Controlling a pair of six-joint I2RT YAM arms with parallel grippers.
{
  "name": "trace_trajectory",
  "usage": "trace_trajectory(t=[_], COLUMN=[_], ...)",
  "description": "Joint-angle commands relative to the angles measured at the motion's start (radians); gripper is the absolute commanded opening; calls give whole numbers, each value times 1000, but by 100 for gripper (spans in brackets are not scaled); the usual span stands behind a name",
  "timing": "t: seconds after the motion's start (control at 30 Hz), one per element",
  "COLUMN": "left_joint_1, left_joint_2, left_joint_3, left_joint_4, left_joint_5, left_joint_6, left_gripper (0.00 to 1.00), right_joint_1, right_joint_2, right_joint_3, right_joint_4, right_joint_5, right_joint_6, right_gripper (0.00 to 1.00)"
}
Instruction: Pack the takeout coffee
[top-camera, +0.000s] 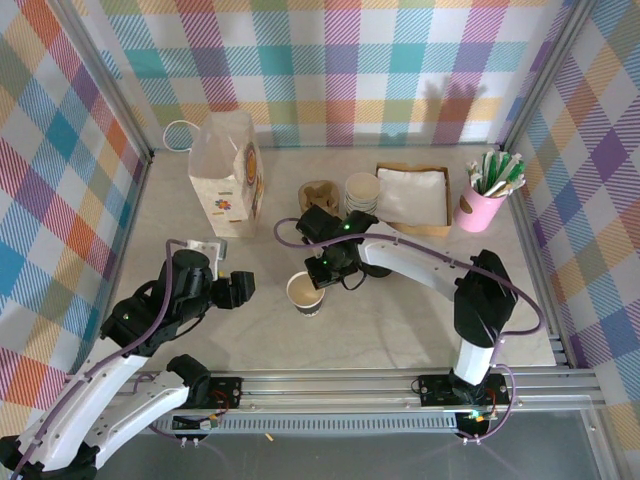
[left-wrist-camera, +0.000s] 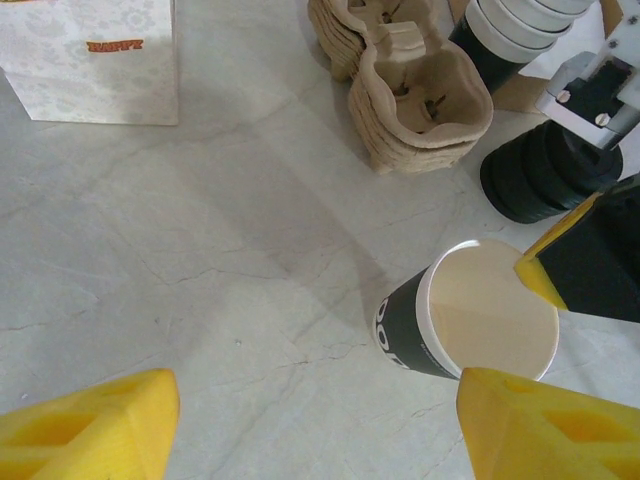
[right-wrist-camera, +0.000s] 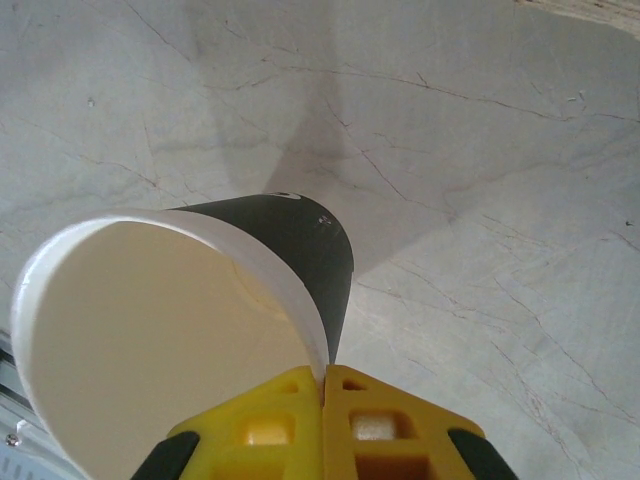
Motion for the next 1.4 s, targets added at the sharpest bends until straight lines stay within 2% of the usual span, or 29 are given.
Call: trace_trajectory(t=[0.0,0.2,0.43,0.67,0.97,1.17,1.37], left_joint_1=[-9,-8,-8,-8,-9,-9,-16], left_joint_2=[5,8,30,58,128,223,311], left_joint_3=[21,14,4,29,156,234,288], left_joint_4=[-19,0,29,46,71,110,159], left_joint_5=[-9,2,12,20,-4,44,98], left_joint_6=[33,41,54,77,116,105,80], left_gripper=[73,74,74,74,74,73,72], right_joint_1=[-6,-10,-17,-17,-19,-32,-46], right_joint_2=[22,20,8,-30,-136,-222,-323], right_joint_3=[19,9,9,26,82,81,41], right_joint_4=[-41,-51,-72,-107,-200,-220,-240], right_joint_5=[-6,-4,3,3,64,115,161], right_joint_6=[-13,-7,-1,4,-2,10,43], right_gripper=[7,10,25,30,36,43,53])
